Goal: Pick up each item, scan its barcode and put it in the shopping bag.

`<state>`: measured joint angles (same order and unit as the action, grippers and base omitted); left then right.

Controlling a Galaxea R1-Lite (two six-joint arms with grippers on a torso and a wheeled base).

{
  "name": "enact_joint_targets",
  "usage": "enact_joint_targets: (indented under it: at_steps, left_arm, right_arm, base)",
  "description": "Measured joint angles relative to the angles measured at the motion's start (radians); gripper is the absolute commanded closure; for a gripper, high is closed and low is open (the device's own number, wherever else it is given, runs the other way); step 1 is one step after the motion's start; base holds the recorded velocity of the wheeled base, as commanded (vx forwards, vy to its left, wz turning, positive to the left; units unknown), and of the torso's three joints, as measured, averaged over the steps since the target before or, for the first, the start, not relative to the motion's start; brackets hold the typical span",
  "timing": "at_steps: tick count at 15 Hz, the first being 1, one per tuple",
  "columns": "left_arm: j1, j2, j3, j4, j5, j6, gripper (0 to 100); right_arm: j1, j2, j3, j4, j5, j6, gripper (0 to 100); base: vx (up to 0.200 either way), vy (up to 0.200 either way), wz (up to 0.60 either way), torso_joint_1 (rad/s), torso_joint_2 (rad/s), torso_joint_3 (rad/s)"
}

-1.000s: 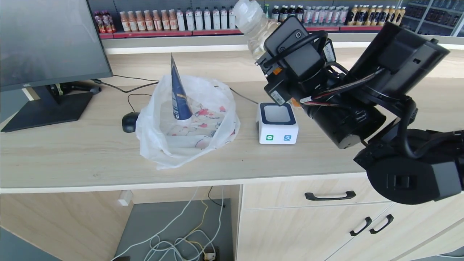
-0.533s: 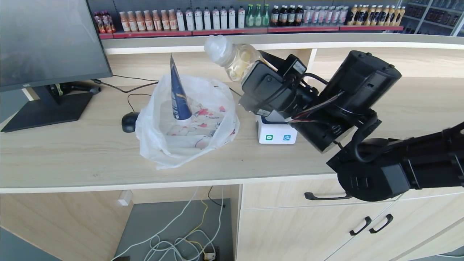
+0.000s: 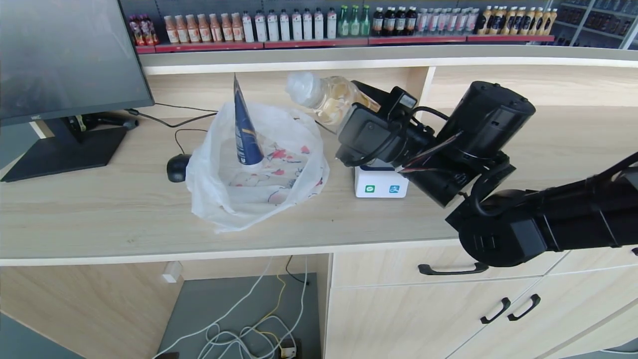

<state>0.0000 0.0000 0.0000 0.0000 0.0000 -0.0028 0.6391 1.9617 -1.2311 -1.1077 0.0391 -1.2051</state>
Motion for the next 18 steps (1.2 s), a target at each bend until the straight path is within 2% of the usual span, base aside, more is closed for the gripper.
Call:
enact_joint_targets:
  at_steps: [6, 18]
  left_arm:
    - [0.000, 0.000, 0.000, 0.000, 0.000, 0.000, 0]
    - [0.000, 0.000, 0.000, 0.000, 0.000, 0.000, 0]
  right_arm:
    - [-0.015, 0.033, -0.013, 0.002, 0.050, -0.005, 100]
    - [-0.053, 0.039, -0.002, 0.003, 0.056, -0.005, 100]
  base:
    - [0.000, 0.000, 0.00, 0.000, 0.00, 0.000]
    - [0.000, 0.000, 0.00, 0.000, 0.00, 0.000]
